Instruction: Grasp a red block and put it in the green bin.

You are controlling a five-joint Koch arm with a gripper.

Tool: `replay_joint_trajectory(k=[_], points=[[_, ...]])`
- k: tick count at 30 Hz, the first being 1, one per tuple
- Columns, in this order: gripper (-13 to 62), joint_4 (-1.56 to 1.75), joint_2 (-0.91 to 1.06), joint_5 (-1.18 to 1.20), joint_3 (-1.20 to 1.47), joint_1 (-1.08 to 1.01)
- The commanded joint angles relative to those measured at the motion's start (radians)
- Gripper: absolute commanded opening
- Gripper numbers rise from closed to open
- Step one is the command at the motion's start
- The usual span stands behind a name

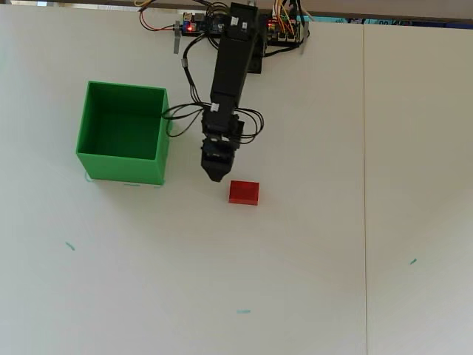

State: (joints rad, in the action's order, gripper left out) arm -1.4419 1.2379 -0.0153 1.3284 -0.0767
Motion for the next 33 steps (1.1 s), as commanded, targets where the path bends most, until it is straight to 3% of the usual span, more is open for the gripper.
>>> replay_joint_trajectory(k=[1, 10, 33], points=[[33.1, 0.012, -0.002, 0.005, -0.067, 0.052], [33.0, 0.041, -0.146, 0.055, -0.189, 0.11], [33.0, 0.032, -0.201, 0.064, -0.206, 0.156]])
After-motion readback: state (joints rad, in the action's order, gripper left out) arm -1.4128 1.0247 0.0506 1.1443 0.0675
